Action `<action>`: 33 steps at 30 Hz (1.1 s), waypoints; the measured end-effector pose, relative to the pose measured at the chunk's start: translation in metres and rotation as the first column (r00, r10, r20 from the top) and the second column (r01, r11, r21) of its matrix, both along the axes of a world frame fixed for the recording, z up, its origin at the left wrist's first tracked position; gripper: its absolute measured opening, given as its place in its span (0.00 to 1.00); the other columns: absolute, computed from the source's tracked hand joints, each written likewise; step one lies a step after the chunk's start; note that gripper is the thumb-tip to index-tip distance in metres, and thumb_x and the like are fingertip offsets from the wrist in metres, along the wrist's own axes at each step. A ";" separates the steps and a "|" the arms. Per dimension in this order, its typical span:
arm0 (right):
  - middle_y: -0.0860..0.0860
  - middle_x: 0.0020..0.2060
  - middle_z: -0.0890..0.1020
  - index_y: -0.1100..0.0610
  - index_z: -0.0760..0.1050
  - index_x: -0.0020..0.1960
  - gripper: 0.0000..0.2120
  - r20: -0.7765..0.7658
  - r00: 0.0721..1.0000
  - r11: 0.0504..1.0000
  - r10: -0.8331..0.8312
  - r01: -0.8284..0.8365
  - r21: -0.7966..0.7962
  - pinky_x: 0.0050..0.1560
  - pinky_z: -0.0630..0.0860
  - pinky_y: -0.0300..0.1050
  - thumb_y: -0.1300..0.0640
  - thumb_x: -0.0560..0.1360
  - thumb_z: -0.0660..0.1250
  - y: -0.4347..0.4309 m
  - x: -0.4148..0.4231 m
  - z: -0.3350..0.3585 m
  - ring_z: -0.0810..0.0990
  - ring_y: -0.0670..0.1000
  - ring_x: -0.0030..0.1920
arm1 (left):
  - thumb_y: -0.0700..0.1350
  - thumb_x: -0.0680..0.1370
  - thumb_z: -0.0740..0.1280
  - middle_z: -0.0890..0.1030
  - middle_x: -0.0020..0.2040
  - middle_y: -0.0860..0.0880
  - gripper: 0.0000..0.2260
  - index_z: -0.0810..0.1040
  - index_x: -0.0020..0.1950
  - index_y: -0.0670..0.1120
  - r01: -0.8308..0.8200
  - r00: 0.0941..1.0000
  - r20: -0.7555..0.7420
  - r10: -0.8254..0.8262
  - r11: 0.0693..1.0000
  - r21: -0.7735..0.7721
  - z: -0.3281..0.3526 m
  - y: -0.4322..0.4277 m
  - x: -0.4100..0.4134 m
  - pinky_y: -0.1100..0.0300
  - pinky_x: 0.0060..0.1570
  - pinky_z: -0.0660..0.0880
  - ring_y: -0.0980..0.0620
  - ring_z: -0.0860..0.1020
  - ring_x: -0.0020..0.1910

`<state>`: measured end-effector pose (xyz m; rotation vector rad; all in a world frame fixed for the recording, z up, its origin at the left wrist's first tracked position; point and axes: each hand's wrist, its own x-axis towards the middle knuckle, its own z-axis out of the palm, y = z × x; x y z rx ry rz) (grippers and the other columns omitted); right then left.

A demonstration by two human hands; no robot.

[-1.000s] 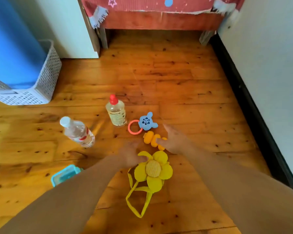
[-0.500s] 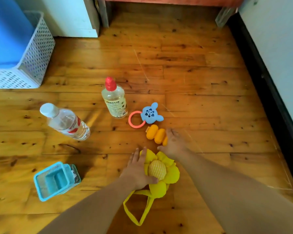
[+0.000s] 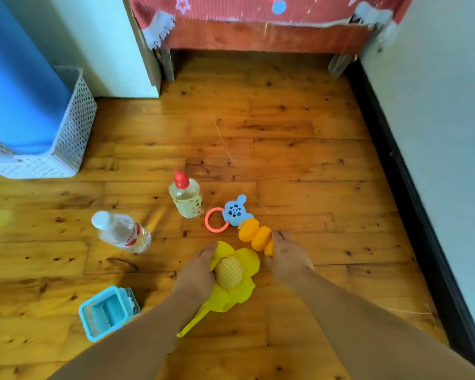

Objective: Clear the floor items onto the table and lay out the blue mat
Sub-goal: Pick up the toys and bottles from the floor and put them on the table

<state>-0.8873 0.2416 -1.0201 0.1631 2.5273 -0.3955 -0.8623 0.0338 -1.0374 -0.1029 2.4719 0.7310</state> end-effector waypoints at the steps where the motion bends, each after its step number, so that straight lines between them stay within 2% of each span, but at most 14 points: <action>1: 0.53 0.71 0.60 0.56 0.56 0.73 0.29 -0.009 1.000 0.999 -0.015 0.015 -0.033 0.61 0.70 0.52 0.51 0.77 0.63 0.000 -0.001 0.022 0.68 0.58 0.66 | 0.37 0.76 0.60 0.64 0.73 0.47 0.31 0.53 0.75 0.55 -0.006 1.000 -0.002 0.006 1.000 0.029 0.023 -0.002 -0.006 0.51 0.64 0.69 0.44 0.69 0.67; 4: 0.54 0.68 0.63 0.57 0.60 0.71 0.27 -0.068 0.996 0.991 -0.063 0.054 -0.126 0.59 0.71 0.51 0.52 0.76 0.63 0.003 -0.014 0.129 0.70 0.59 0.64 | 0.36 0.74 0.60 0.64 0.73 0.45 0.32 0.55 0.75 0.52 0.006 0.999 -0.042 -0.002 0.995 0.095 0.129 -0.004 -0.030 0.53 0.67 0.65 0.44 0.66 0.70; 8: 0.55 0.65 0.66 0.58 0.63 0.70 0.26 -0.189 0.979 0.983 -0.076 0.042 -0.177 0.59 0.70 0.48 0.52 0.74 0.64 0.004 -0.034 0.269 0.70 0.58 0.63 | 0.36 0.72 0.61 0.68 0.71 0.44 0.31 0.59 0.74 0.50 0.001 0.990 -0.138 0.016 0.992 0.124 0.275 -0.001 -0.061 0.60 0.64 0.64 0.46 0.69 0.68; 13: 0.55 0.74 0.61 0.57 0.53 0.76 0.34 -0.324 0.944 0.986 -0.053 -0.002 -0.168 0.70 0.59 0.47 0.48 0.76 0.63 0.006 -0.057 0.447 0.60 0.54 0.73 | 0.36 0.73 0.62 0.68 0.71 0.43 0.32 0.56 0.75 0.51 0.015 0.964 -0.264 0.020 0.991 0.130 0.457 0.000 -0.090 0.58 0.59 0.68 0.43 0.70 0.66; 17: 0.54 0.73 0.62 0.56 0.54 0.75 0.34 -0.445 0.894 0.981 -0.048 -0.041 -0.187 0.69 0.62 0.47 0.47 0.76 0.64 0.014 -0.074 0.581 0.62 0.54 0.72 | 0.37 0.74 0.63 0.69 0.70 0.42 0.32 0.56 0.75 0.54 0.034 0.926 -0.378 0.016 0.991 0.126 0.588 0.005 -0.110 0.60 0.51 0.71 0.42 0.74 0.62; 18: 0.54 0.73 0.63 0.56 0.55 0.75 0.33 -0.484 0.874 0.979 -0.053 -0.049 -0.196 0.68 0.63 0.47 0.47 0.76 0.64 0.016 -0.077 0.622 0.63 0.54 0.71 | 0.37 0.74 0.63 0.68 0.71 0.42 0.32 0.55 0.75 0.53 0.037 0.910 -0.413 0.018 0.992 0.124 0.627 0.005 -0.115 0.59 0.53 0.72 0.42 0.73 0.63; 21: 0.53 0.69 0.67 0.54 0.58 0.73 0.31 -0.559 0.825 0.967 -0.083 -0.069 -0.245 0.64 0.66 0.48 0.48 0.75 0.64 0.016 -0.085 0.695 0.67 0.55 0.67 | 0.37 0.74 0.63 0.67 0.72 0.45 0.31 0.56 0.74 0.52 0.073 0.872 -0.489 0.004 0.988 0.138 0.699 0.008 -0.123 0.55 0.62 0.69 0.42 0.70 0.67; 25: 0.54 0.65 0.69 0.54 0.60 0.72 0.30 -0.627 0.774 0.966 -0.082 -0.094 -0.242 0.55 0.67 0.45 0.50 0.74 0.65 0.014 -0.087 0.780 0.71 0.56 0.62 | 0.33 0.72 0.62 0.69 0.71 0.44 0.32 0.58 0.74 0.50 0.115 0.832 -0.555 0.014 0.973 0.198 0.785 0.004 -0.129 0.50 0.65 0.69 0.43 0.71 0.66; 30: 0.55 0.70 0.65 0.57 0.57 0.74 0.32 -0.700 0.713 0.970 -0.045 -0.136 -0.201 0.64 0.66 0.49 0.52 0.74 0.65 0.010 -0.083 0.867 0.67 0.56 0.67 | 0.35 0.72 0.62 0.73 0.67 0.42 0.33 0.57 0.74 0.51 0.152 0.759 -0.651 -0.009 0.975 0.164 0.870 -0.003 -0.129 0.53 0.59 0.73 0.42 0.74 0.61; 33: 0.56 0.69 0.67 0.57 0.59 0.73 0.30 -0.734 0.679 0.975 -0.033 -0.141 -0.174 0.63 0.67 0.49 0.52 0.74 0.66 0.009 -0.077 0.905 0.68 0.57 0.67 | 0.35 0.72 0.62 0.74 0.65 0.42 0.32 0.58 0.74 0.51 0.180 0.701 -0.713 -0.018 0.972 0.153 0.906 -0.007 -0.125 0.60 0.53 0.71 0.43 0.75 0.59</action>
